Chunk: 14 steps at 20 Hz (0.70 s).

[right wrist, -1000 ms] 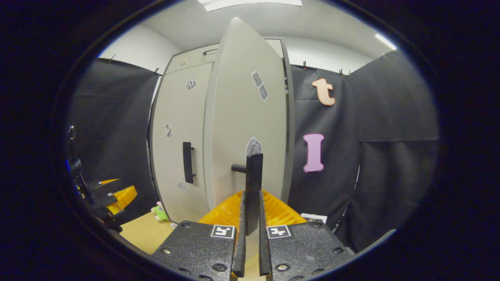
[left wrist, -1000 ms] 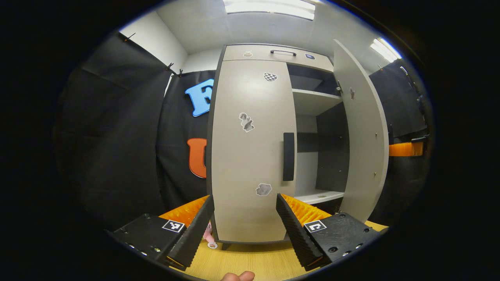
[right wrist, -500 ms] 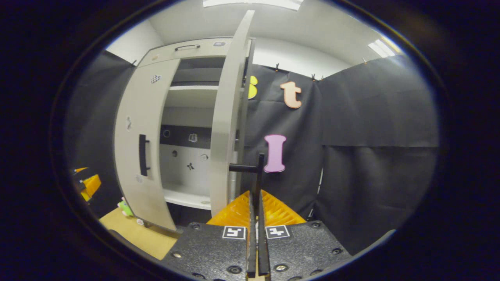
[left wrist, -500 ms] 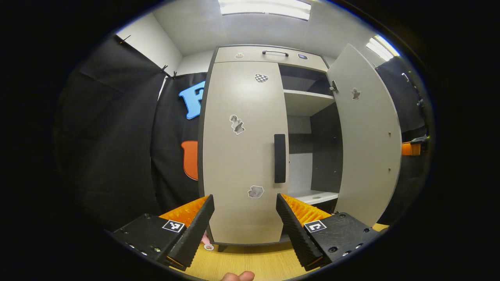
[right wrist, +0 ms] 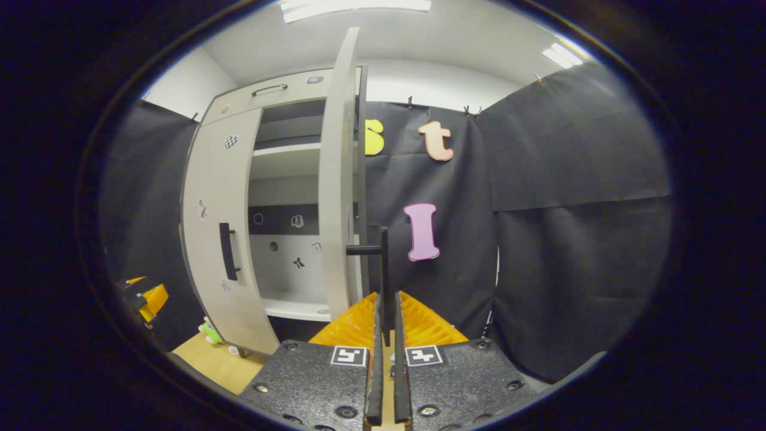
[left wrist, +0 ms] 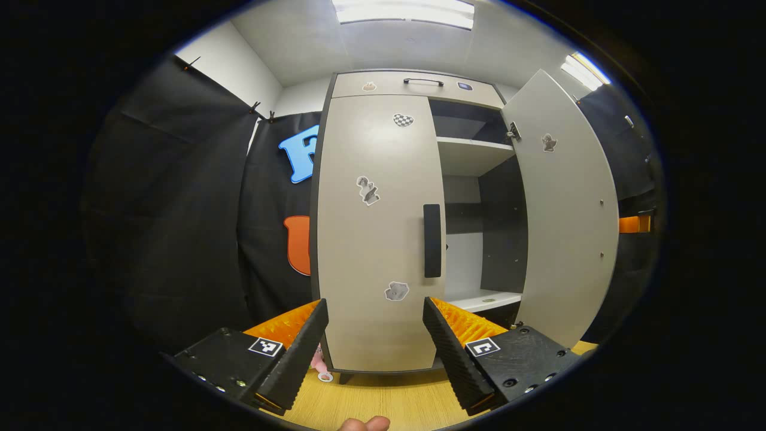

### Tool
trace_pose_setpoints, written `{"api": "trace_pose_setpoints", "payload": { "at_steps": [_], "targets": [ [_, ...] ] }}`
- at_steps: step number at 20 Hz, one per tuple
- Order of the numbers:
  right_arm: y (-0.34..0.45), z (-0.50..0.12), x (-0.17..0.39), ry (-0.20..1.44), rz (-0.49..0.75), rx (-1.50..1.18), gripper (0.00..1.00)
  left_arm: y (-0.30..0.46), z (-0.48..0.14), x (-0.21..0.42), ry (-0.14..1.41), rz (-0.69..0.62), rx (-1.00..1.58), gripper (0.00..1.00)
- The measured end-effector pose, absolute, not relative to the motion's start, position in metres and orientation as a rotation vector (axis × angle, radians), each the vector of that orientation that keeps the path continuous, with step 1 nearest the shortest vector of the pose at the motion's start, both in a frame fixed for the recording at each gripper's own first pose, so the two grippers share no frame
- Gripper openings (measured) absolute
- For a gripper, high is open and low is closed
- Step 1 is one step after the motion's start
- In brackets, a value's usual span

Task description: Open the right door of the double-door shoe cabinet with the right hand, and open the left door with the left hand.

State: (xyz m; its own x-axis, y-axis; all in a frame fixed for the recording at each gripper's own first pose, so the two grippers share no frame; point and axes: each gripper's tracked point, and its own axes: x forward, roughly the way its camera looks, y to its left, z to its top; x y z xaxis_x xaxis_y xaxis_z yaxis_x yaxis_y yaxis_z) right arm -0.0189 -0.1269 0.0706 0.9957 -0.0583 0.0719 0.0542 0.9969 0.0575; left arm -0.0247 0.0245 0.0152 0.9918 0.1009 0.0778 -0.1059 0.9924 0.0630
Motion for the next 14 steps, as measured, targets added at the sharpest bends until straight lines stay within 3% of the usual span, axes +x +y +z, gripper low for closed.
{"api": "trace_pose_setpoints", "payload": {
  "at_steps": [8, 9, 10, 12, 14],
  "targets": [
    [-0.044, 0.046, -0.046, -0.088, 0.083, 0.055, 0.10, 0.014, 0.011, -0.020, -0.079, 0.087, 0.050, 0.95],
    [-0.037, 0.037, -0.049, -0.068, 0.094, 0.044, 0.18, 0.010, 0.011, -0.017, -0.077, 0.075, 0.052, 0.95],
    [-0.032, 0.029, -0.049, -0.058, 0.101, 0.026, 0.49, 0.008, 0.011, -0.015, -0.076, 0.072, 0.059, 0.95],
    [-0.022, 0.021, -0.049, -0.063, 0.116, -0.014, 0.76, 0.001, 0.011, -0.009, -0.080, 0.064, 0.076, 0.95],
    [-0.013, 0.015, -0.049, -0.066, 0.130, -0.022, 0.82, -0.009, 0.014, 0.002, -0.090, 0.042, 0.082, 0.95]
  ]
}}
